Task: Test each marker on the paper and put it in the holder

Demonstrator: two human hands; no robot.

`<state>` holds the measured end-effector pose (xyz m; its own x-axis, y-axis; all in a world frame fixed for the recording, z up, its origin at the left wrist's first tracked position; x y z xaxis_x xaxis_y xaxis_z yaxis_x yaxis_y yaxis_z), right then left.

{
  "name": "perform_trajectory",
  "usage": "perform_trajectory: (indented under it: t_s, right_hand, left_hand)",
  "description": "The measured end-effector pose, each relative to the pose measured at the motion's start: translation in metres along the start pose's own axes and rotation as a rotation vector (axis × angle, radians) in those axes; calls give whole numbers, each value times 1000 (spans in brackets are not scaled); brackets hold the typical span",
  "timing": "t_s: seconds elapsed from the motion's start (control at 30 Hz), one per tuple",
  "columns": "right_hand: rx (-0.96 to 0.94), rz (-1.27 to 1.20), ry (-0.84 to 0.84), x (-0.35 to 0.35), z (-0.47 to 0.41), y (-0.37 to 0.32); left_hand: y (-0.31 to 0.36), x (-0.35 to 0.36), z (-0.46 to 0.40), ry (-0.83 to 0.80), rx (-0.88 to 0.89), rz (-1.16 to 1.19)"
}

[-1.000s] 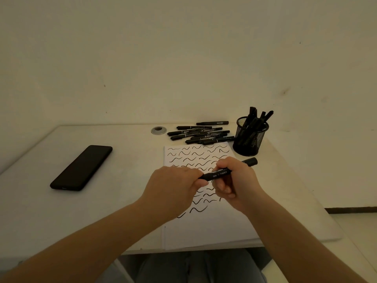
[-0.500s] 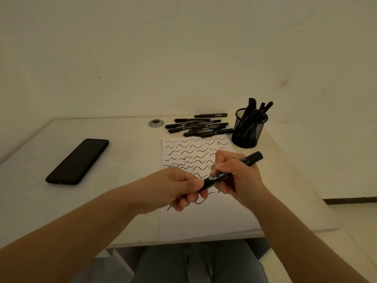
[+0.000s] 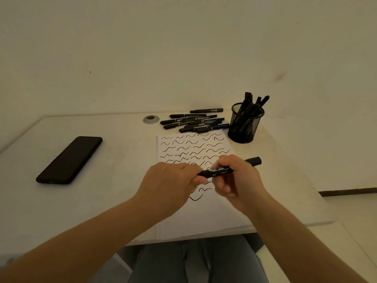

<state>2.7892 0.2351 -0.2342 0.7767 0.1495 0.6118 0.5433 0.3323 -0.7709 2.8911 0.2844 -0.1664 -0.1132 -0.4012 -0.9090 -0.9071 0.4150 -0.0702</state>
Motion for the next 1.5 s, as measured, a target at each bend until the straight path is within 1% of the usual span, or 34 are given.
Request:
perform_trajectory:
  t_s: [0.07, 0.1, 0.17, 0.2, 0.23, 0.27, 0.3, 0.33, 0.37, 0.4, 0.43, 0.5, 0.6, 0.7, 0.87, 0.93, 1.1, 1.17, 1.23, 1.3, 1.5]
  right_hand:
    - [-45, 41, -41, 1, 1, -10]
    - [-85, -2, -42, -3, 2, -21]
    - [-225, -191, 19, -31, 5, -59]
    - [-306, -219, 53, -48, 7, -78]
    - [-361, -172, 71, -57, 8, -92]
    - [-386, -81, 68, -59, 8, -97]
    - [-373, 59, 62, -54, 5, -90]
    - [-341, 230, 53, -45, 2, -76]
    - [-305, 391, 18, -33, 0, -59]
    - [-276, 518, -13, -24, -1, -44]
    - [-268, 595, -10, -23, 0, -33]
    - [-307, 627, 39, -31, 5, -24]
    - [-337, 655, 100, -38, 11, -11]
    - [-359, 743, 156, -43, 12, -5]
    - [-348, 778, 62, -35, 13, 3]
    - [-369, 792, 62, -34, 14, 2]
    - [-480, 879, 181, -44, 22, -13]
    - [-552, 925, 237, -47, 28, -24]
    - [-609, 864, 281, -50, 34, -32]
    - [-606, 707, 290, -53, 38, -34]
    - [-394, 264, 214, -50, 38, -20]
  left_hand:
    - [0, 14, 4, -151, -92, 224]
    - [-6, 23, 8, -216, -154, 360]
    - [-39, 31, 19, -253, -385, 649]
    - [-59, 35, 26, -270, -519, 761]
    - [-75, 37, 32, -281, -622, 850]
    - [-84, 40, 34, -283, -677, 918]
    - [-86, 43, 31, -280, -679, 949]
    - [-81, 46, 27, -274, -651, 931]
    - [-74, 48, 22, -254, -593, 864]
    - [-66, 48, 18, -227, -519, 763]
    - [-58, 48, 16, -204, -444, 646]
    - [-50, 51, 16, -198, -338, 445]
    - [-42, 63, 19, -239, -272, 302]
    - [-40, 71, 21, -236, -266, 316]
    - [-43, 73, 23, -227, -291, 349]
    - [-43, 72, 23, -225, -297, 356]
    - [-45, 74, 23, -240, -312, 357]
    - [-46, 74, 24, -240, -317, 342]
    - [-45, 72, 25, -222, -316, 315]
    - [-41, 69, 25, -183, -309, 304]
    - [-19, 57, 22, -103, -260, 379]
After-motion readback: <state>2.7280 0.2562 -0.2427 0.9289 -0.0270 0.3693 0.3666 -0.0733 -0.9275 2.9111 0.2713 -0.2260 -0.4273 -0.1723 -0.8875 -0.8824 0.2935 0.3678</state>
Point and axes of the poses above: each hand's wrist, its own z-axis away from the middle knuckle, its own x-axis out of the palm, y = z × x, the point moved 8 cm from there along -z, towards the middle knuckle, and after that the axes turned 13 degrees about -z, right-handed, at the moved point
